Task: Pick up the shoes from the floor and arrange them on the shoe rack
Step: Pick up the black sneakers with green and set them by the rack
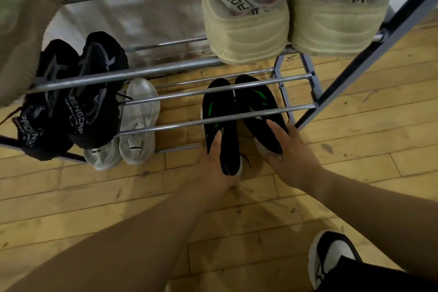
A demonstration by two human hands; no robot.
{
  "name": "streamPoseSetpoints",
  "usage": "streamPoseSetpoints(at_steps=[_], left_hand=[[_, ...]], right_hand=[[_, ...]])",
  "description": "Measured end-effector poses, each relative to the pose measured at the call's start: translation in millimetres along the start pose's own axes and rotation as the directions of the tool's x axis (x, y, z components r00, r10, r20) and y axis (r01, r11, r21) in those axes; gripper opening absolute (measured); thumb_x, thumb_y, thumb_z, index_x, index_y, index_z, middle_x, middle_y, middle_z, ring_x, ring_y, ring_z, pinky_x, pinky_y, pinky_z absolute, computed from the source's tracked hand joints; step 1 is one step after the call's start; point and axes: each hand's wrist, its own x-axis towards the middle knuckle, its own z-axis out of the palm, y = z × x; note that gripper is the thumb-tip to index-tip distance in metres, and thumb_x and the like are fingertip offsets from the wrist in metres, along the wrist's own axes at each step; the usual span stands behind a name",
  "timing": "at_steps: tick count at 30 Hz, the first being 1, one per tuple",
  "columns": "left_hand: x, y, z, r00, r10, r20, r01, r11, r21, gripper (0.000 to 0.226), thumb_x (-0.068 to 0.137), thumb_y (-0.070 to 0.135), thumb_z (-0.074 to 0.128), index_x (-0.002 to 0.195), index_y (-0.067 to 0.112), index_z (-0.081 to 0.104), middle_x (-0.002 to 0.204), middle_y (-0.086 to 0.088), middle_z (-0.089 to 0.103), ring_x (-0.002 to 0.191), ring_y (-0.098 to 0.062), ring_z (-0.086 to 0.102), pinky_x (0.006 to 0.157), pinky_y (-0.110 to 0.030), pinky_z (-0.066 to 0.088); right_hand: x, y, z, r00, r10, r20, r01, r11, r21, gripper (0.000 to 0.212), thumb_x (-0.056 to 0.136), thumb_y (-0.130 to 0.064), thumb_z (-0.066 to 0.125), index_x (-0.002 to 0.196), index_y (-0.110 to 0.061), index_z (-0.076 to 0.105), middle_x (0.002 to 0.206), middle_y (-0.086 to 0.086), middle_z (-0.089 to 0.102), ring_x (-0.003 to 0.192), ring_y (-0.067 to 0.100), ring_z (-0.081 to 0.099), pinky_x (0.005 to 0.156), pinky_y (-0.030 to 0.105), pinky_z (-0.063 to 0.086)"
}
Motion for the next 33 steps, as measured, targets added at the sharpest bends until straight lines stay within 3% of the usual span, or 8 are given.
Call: streamPoseSetpoints(at_steps=[6, 10, 14, 16, 19, 23, 27, 33], left_hand=[[4.6, 13.0, 7.3, 0.988, 0.044, -0.147, -0.058, 0.994, -0.089, 0.103, 0.088, 0.058, 0.068, 0.164, 0.032, 0.005, 0.166, 0.003, 0.015, 0.149, -0.022, 0.029, 0.113, -0.032, 0.032], [12.1, 17.1, 5.2, 0.983, 0.011, -0.186, -0.037, 0.99, -0.134, 0.097, 0.084, 0.067, 0.065, 0.16, 0.037, 0.014, 0.163, 0.005, 0.022, 0.148, -0.021, 0.032, 0.114, -0.041, 0.041], [9.9, 23.5, -0.5, 0.973, 0.035, -0.227, -0.074, 0.983, -0.166, 0.089, 0.087, 0.059, 0.068, 0.158, 0.036, 0.019, 0.159, 0.006, 0.028, 0.143, -0.016, 0.034, 0.107, -0.03, 0.038], [10.6, 27.7, -3.5, 0.973, 0.037, -0.229, -0.077, 0.983, -0.166, 0.086, 0.09, 0.052, 0.068, 0.159, 0.032, 0.02, 0.158, 0.005, 0.029, 0.141, -0.015, 0.033, 0.103, -0.025, 0.031], [17.4, 29.4, -7.5, 0.967, 0.043, -0.253, -0.086, 0.983, -0.161, 0.088, 0.088, 0.055, 0.069, 0.158, 0.031, 0.023, 0.155, 0.003, 0.035, 0.14, -0.019, 0.038, 0.105, -0.031, 0.039], [34.9, 44.3, -14.2, 0.993, 0.022, -0.116, -0.039, 0.988, -0.149, 0.102, 0.093, 0.055, 0.067, 0.164, 0.031, -0.001, 0.168, 0.0, 0.022, 0.151, -0.021, 0.029, 0.112, -0.031, 0.033], [49.4, 42.2, -13.0, 0.999, 0.001, -0.033, 0.0, 0.999, 0.046, 0.103, 0.093, 0.05, 0.067, 0.162, 0.035, -0.008, 0.169, -0.008, 0.017, 0.152, -0.032, 0.026, 0.116, -0.05, 0.04], [48.6, 29.1, -2.5, 0.986, 0.087, -0.145, -0.087, 0.996, 0.006, 0.097, 0.092, 0.04, 0.071, 0.161, 0.04, 0.004, 0.167, -0.001, 0.018, 0.15, -0.028, 0.028, 0.117, -0.051, 0.039]], right_hand=[[-7.4, -3.6, 8.4, 0.996, -0.018, -0.09, 0.028, 0.994, 0.107, 0.079, 0.099, -0.03, 0.062, 0.158, -0.046, 0.012, 0.166, 0.001, 0.012, 0.144, 0.035, 0.038, 0.105, 0.048, 0.05], [-16.2, -11.9, 12.5, 0.985, -0.051, -0.167, 0.078, 0.984, 0.16, 0.075, 0.099, -0.033, 0.06, 0.158, -0.043, 0.015, 0.164, 0.003, 0.016, 0.145, 0.036, 0.036, 0.106, 0.05, 0.049], [-19.7, -15.8, 4.6, 0.979, -0.008, -0.201, 0.057, 0.969, 0.239, 0.072, 0.1, -0.032, 0.06, 0.159, -0.04, 0.02, 0.166, -0.001, 0.013, 0.145, 0.029, 0.037, 0.104, 0.038, 0.047], [-15.2, -17.0, -1.3, 0.971, -0.017, -0.24, 0.076, 0.968, 0.238, 0.07, 0.1, -0.029, 0.06, 0.158, -0.039, 0.021, 0.166, 0.001, 0.013, 0.145, 0.031, 0.037, 0.104, 0.046, 0.05], [5.4, -20.0, -5.0, 0.972, 0.025, -0.234, 0.034, 0.969, 0.243, 0.074, 0.101, -0.032, 0.06, 0.158, -0.044, 0.014, 0.164, -0.001, 0.015, 0.139, 0.03, 0.045, 0.096, 0.049, 0.056], [29.9, -22.8, -2.8, 0.99, 0.089, -0.107, -0.08, 0.994, 0.08, 0.069, 0.098, -0.045, 0.06, 0.156, -0.041, 0.022, 0.16, 0.004, 0.02, 0.135, 0.038, 0.046, 0.098, 0.05, 0.052], [25.4, -9.6, 2.6, 0.996, 0.069, -0.059, -0.071, 0.997, -0.04, 0.078, 0.091, -0.027, 0.064, 0.155, -0.04, 0.021, 0.162, 0.006, 0.018, 0.142, 0.038, 0.038, 0.103, 0.05, 0.05], [29.2, -3.5, 8.6, 0.993, 0.064, -0.098, -0.07, 0.995, -0.068, 0.07, 0.098, -0.018, 0.058, 0.153, -0.041, 0.021, 0.165, 0.004, 0.017, 0.14, 0.038, 0.043, 0.096, 0.053, 0.054]])
